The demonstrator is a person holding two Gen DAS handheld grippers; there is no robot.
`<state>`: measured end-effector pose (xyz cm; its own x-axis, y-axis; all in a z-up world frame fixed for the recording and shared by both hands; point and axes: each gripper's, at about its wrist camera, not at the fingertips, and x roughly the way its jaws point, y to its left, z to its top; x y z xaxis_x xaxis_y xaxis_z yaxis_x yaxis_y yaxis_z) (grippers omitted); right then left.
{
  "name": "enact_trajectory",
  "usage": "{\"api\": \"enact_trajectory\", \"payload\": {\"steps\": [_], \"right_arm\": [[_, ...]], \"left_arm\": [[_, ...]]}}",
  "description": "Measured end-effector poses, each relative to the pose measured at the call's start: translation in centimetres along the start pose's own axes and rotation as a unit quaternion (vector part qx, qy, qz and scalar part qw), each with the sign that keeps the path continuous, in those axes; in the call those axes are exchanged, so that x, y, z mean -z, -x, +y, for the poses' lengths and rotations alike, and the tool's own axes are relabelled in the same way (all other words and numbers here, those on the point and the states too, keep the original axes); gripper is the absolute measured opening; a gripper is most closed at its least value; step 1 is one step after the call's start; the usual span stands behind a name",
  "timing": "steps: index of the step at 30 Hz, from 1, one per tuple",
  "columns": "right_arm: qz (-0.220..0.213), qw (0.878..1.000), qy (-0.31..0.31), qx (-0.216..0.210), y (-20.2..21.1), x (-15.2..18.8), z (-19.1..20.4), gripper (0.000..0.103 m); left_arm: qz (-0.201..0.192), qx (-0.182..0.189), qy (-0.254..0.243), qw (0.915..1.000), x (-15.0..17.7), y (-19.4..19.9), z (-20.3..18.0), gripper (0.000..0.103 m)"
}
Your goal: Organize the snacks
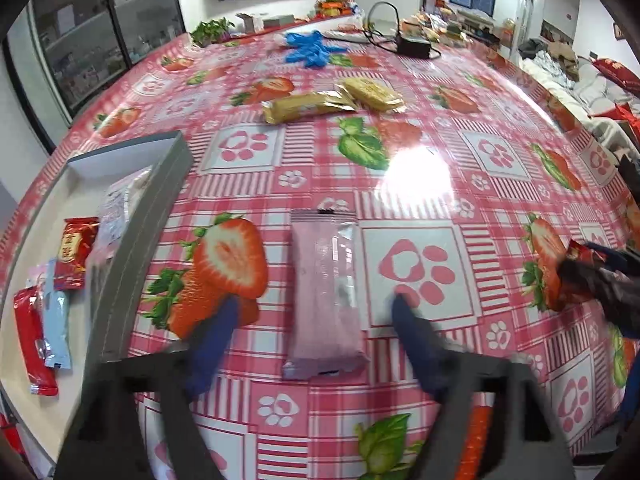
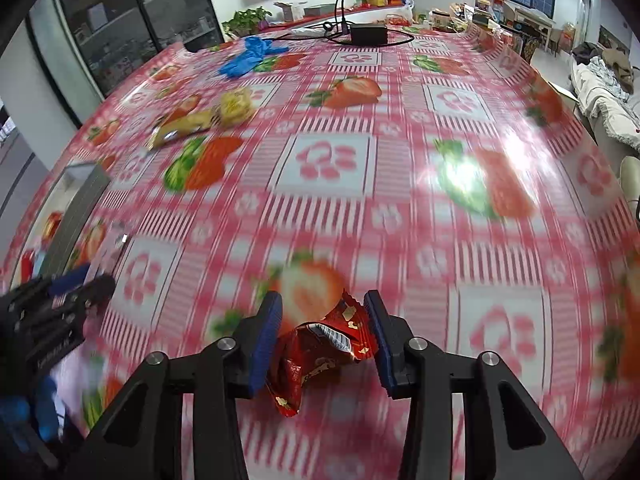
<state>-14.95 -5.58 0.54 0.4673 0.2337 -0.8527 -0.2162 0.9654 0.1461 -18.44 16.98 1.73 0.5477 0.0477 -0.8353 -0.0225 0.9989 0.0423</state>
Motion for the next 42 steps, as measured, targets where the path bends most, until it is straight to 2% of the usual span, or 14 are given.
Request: {"api": "enact_trajectory", "payload": {"steps": [1, 2, 7, 9, 10, 11, 12, 13, 17, 42], "right_arm": [[-0.003, 1.000, -0.002, 0.006, 0.2, 0.3, -0.1, 0.088], [-0.010, 1.000, -0.006, 0.014, 0.5, 0.6, -0.3, 0.095], [-0.008, 0.999, -0.038, 0.020, 0.0, 0.1, -0.9, 0.095], [-0.006, 0.999, -0.036, 0.025, -0.5, -0.2, -0.6, 0.095], [-0.004, 0.999, -0.032, 0.032, -0.9, -0.2, -0.3, 0.096], [-0.006, 0.999, -0.026, 0.039, -1.1, -0.2, 0.1, 0.102], [-0.007, 0.998, -0.021, 0.051, -1.4, -0.1, 0.4, 0.102], [-0.009, 0.998, -0.010, 0.066, -1.6, 0.1, 0.9, 0.102], [-0.045, 0.996, -0.003, 0.074, -1.5, 1.0, 1.2, 0.103], [-0.049, 0.996, -0.004, 0.074, -1.3, 1.0, 1.3, 0.103]], "left_arm": [[-0.002, 0.001, 0.005, 1.0000, -0.1, 0.1, 0.2, 0.084], [-0.003, 0.005, 0.010, 0.9999, -0.4, 0.0, 0.3, 0.084], [-0.001, -0.001, 0.016, 0.9999, -0.9, -1.5, 0.1, 0.084], [-0.012, 0.005, 0.022, 0.9997, -0.8, -1.8, 0.1, 0.086], [-0.016, 0.005, 0.021, 0.9996, -0.8, -1.9, 0.0, 0.089], [-0.021, 0.005, 0.019, 0.9996, -0.7, -2.0, -0.1, 0.091], [-0.019, 0.009, 0.018, 0.9996, -0.7, -2.3, -0.1, 0.101], [-0.015, 0.012, 0.021, 0.9996, -0.8, -2.5, 0.0, 0.103], [-0.020, 0.012, 0.021, 0.9995, -0.7, -2.5, 0.0, 0.103], [-0.024, 0.011, 0.022, 0.9994, -0.6, -2.4, 0.0, 0.103]]}}
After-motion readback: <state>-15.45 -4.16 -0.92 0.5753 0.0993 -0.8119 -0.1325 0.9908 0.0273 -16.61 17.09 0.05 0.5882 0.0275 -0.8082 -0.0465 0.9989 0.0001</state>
